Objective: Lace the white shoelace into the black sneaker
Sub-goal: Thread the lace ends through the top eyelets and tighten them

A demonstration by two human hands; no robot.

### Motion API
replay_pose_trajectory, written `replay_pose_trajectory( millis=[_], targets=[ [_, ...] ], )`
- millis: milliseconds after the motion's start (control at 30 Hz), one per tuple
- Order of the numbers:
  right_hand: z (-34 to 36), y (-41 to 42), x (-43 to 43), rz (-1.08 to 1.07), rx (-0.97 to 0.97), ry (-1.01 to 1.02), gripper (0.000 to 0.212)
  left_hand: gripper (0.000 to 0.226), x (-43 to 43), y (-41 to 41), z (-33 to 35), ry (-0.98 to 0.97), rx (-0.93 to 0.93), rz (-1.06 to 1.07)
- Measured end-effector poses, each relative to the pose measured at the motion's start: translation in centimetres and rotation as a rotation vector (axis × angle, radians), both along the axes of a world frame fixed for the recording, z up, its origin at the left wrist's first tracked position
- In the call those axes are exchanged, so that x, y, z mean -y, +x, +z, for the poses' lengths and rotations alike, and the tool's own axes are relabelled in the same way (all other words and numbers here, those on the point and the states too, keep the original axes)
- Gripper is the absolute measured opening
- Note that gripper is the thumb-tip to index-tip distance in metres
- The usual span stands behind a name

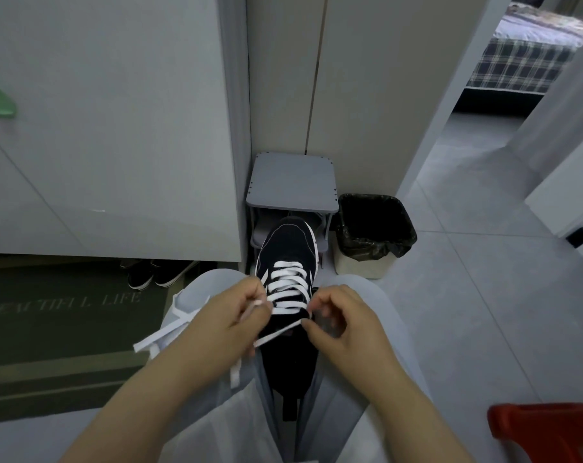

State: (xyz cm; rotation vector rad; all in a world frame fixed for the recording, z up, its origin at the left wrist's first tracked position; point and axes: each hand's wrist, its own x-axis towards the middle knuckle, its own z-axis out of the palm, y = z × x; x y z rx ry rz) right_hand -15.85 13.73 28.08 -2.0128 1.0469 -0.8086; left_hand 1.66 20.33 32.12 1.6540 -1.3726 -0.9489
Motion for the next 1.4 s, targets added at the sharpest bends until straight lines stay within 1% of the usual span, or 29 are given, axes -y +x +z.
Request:
replay_pose_trajectory(
  millis=[33, 67, 133, 167, 233, 267, 300, 333, 367, 433, 467, 533, 600, 633, 700, 733, 833, 900, 933, 1000, 1067, 1133, 1200, 1267, 1300, 1400],
  targets=[
    [-0.1, 0.1, -0.1, 0.027, -0.034, -0.034, 0.018, 0.018, 0.1, 0.0, -0.4, -0.005, 0.13, -0.013],
    [-0.2, 0.3, -0.2, 0.048, -0.086, -0.067, 0.02, 0.016, 0.3, 0.0, -0.8, -0.014, 0.247, -0.03],
    [-0.6, 0.6, -0.4, 0.069, -0.203, -0.159, 0.027, 0.029, 0.7, 0.4, -1.2, -0.044, 0.425, -0.037],
    [-0.8, 0.7, -0.5, 0.073, -0.253, -0.217, 0.026, 0.032, 0.9, 0.6, -1.1, -0.049, 0.518, -0.032],
    [-0.9, 0.8, -0.7, 0.084, -0.335, -0.273, 0.017, 0.024, 1.3, 1.1, -1.0, -0.042, 0.707, -0.058],
    [-0.7, 0.8, -0.7, 0.082, -0.37, -0.282, 0.014, 0.018, 1.4, 1.3, -0.8, -0.034, 0.784, -0.092],
    [-0.8, 0.8, -0.8, 0.081, -0.397, -0.297, 0.016, 0.015, 1.4, 1.6, -0.5, -0.022, 0.83, -0.13],
    [-0.8, 0.8, -0.8, 0.089, -0.414, -0.315, 0.021, 0.012, 1.4, 2.0, -0.1, -0.009, 0.835, -0.155],
    [-0.8, 0.8, -0.9, 0.099, -0.407, -0.321, 0.026, 0.01, 1.3, 2.5, 0.5, 0.0, 0.787, -0.167],
    [-0.3, 0.9, -1.2, 0.084, -0.307, -0.235, 0.034, 0.012, 1.1, 3.2, 2.2, 0.011, 0.581, -0.159],
    [0.2, 1.2, -1.4, 0.077, -0.226, -0.162, 0.035, 0.015, 1.0, 3.4, 3.2, 0.01, 0.457, -0.144],
    [1.4, 2.2, -1.8, 0.075, -0.038, -0.044, 0.031, 0.02, 1.1, 3.3, 5.2, 0.036, 0.195, -0.126],
    [2.8, 4.0, -2.2, 0.153, 0.126, 0.163, 0.035, 0.02, 1.3, 2.6, 6.6, 0.067, -0.071, -0.157],
    [3.3, 5.0, -2.3, 0.223, 0.199, 0.283, 0.039, 0.022, 1.5, 2.1, 7.1, 0.071, -0.165, -0.189],
    [4.0, 6.5, -2.5, 0.301, 0.314, 0.421, 0.044, 0.027, 1.8, 1.5, 7.4, 0.053, -0.288, -0.225],
    [4.3, 6.9, -2.5, 0.307, 0.349, 0.447, 0.041, 0.025, 1.9, 1.4, 7.5, 0.044, -0.346, -0.211],
    [5.4, 6.5, -2.1, 0.269, 0.373, 0.464, 0.011, 0.021, 2.4, 1.9, 7.8, 0.019, -0.54, -0.1],
    [5.5, 5.3, -1.4, 0.215, 0.318, 0.382, 0.025, 0.02, 2.7, 2.8, 7.7, -0.017, -0.559, -0.008],
    [5.4, 4.6, -0.9, 0.192, 0.291, 0.332, 0.029, 0.02, 3.0, 3.4, 7.4, -0.027, -0.544, 0.036],
    [5.2, 3.2, -0.1, 0.145, 0.246, 0.277, 0.031, 0.024, 3.5, 4.8, 6.7, -0.029, -0.473, 0.112],
    [5.0, 1.9, 0.3, 0.082, 0.231, 0.288, 0.03, 0.026, 3.9, 6.1, 5.7, -0.02, -0.35, 0.174],
    [4.7, 0.6, 0.5, 0.014, 0.232, 0.313, 0.028, 0.026, 4.1, 7.2, 4.9, -0.018, -0.19, 0.23],
    [4.5, -0.4, 0.6, -0.04, 0.231, 0.32, 0.028, 0.025, 4.0, 8.1, 4.0, -0.021, 0.042, 0.265],
    [4.4, -1.2, 0.7, -0.083, 0.232, 0.33, 0.029, 0.022, 3.9, 8.9, 3.2, -0.009, 0.253, 0.251],
    [4.4, -1.5, 0.7, -0.104, 0.228, 0.335, 0.029, 0.02, 3.7, 9.3, 2.8, 0.003, 0.324, 0.233],
    [4.3, -2.7, 1.1, -0.129, 0.186, 0.328, 0.025, 0.017, 3.2, 10.4, 1.8, 0.056, 0.416, 0.177]
  ],
)
